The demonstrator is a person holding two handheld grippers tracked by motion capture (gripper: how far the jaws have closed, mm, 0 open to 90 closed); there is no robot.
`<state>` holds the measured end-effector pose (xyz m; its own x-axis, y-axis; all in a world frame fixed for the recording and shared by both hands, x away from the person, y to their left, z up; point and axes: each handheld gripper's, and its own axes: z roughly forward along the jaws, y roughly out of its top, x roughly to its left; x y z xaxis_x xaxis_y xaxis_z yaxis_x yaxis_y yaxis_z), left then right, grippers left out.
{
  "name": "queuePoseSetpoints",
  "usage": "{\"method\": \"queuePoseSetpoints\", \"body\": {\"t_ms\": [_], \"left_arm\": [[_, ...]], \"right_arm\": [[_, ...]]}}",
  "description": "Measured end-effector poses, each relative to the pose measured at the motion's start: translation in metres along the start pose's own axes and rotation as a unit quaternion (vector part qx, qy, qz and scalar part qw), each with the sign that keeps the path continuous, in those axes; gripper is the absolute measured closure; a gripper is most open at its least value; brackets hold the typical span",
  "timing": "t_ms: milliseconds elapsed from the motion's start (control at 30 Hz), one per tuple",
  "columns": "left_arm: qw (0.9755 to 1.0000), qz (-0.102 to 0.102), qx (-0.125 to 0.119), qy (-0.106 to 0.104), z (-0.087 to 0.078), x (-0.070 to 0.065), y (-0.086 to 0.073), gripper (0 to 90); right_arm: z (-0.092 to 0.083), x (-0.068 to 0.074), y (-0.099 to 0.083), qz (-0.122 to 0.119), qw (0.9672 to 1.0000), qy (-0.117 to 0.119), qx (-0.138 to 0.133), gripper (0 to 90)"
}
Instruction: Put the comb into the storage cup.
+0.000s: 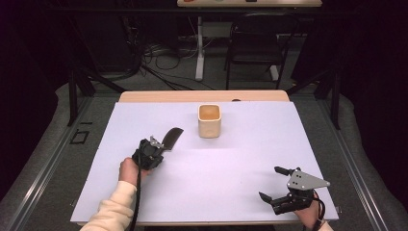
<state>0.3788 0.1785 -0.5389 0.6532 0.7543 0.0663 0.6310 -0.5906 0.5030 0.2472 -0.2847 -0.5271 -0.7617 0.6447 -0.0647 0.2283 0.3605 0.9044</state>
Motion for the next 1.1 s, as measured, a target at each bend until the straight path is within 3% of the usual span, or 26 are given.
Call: {"method": "queuePoseSetpoints", "body": {"t_ms": [400, 633, 867, 1000, 1100], "left_arm": [[0.9999, -0.008, 0.002, 0.006, -0.001, 0.005, -0.004, 90.0], [1.0000, -0.007, -0.001, -0.003, -0.002, 0.004, -0.004, 89.8], [0.9995, -0.014, -0.017, -0.023, -0.009, -0.002, -0.003, 67.8], [0.9989, -0.008, -0.016, -0.044, -0.014, -0.006, -0.001, 54.2], [0.9988, -0.005, -0.012, -0.048, -0.016, -0.009, 0.003, 43.8]], "right_arm": [[0.000, 0.000, 0.000, 0.000, 1.0000, 0.000, 0.000, 0.0], [0.000, 0.000, 0.000, 0.001, 1.0000, 0.000, 0.001, 0.0], [0.000, 0.000, 0.000, 0.001, 1.0000, 0.000, 0.000, 0.0], [0.000, 0.000, 0.000, 0.001, 1.0000, 0.001, 0.001, 0.0], [0.001, 0.000, 0.000, 0.001, 1.0000, 0.000, 0.002, 0.0]]}}
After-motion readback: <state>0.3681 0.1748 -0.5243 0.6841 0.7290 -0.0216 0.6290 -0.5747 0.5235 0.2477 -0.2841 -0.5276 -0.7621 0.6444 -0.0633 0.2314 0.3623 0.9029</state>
